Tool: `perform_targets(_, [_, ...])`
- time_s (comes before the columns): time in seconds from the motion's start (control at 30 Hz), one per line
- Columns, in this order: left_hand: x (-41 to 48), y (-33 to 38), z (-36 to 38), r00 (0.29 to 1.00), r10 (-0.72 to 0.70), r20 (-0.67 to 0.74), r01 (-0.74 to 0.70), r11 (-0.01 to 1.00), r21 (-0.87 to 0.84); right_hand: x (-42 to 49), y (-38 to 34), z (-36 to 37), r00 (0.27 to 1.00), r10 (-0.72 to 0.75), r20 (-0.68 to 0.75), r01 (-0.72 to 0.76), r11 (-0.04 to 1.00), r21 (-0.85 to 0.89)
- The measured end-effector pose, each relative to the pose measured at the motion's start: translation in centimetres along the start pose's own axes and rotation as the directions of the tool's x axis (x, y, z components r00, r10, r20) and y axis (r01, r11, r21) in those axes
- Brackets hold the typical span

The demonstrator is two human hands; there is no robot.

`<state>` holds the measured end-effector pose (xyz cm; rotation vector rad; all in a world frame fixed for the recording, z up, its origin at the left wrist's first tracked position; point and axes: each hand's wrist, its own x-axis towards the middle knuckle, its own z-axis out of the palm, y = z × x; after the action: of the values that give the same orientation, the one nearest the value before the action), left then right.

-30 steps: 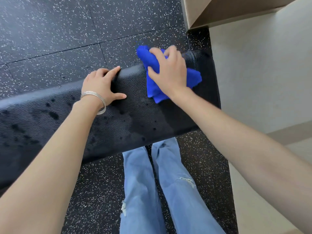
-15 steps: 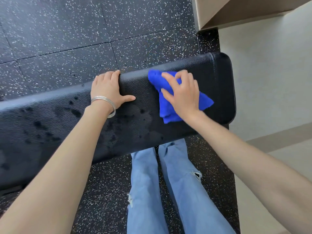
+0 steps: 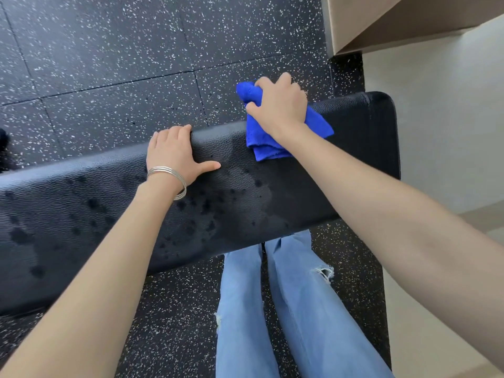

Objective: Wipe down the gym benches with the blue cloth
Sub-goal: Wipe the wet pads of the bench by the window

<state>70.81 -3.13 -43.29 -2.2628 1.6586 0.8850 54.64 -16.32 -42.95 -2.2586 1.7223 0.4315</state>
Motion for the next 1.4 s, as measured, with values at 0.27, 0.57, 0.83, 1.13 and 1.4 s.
perform_targets(0.27, [0.1, 0.8, -0.7, 0.998, -0.003, 0.066, -0.001, 0.999, 0.048, -3.9, -0.9, 0.8, 0.979, -0.172, -0.112, 0.183, 0.978, 0.100])
perform_targets(0.57, [0.5, 2.2, -0.7, 0.989, 0.132, 0.062, -0.134, 0.991, 0.028, -5.6, 13.1, 1.2, 0.901, 0.379, -0.213, -0.316, 0.907, 0.277])
perform_targets(0.83, [0.0, 2.4, 0.2, 0.992, 0.129, 0.009, -0.130, 0.989, 0.069, -9.3, 4.0, 4.1, 0.900, 0.280, -0.335, -0.162, 0.927, 0.339])
perform_targets(1.13, [-1.5, 3.6, -0.1, 0.996, 0.081, 0.024, -0.084, 0.985, 0.148, -13.0, 7.5, 5.6, 0.902, -0.219, -0.371, 0.270, 0.959, 0.091])
perform_targets(1.4, [-4.6, 6.0, 1.2, 1.000, -0.015, 0.024, 0.008, 0.958, 0.288, -14.0, 17.0, 5.5, 0.914, 0.193, -0.356, -0.149, 0.978, 0.147])
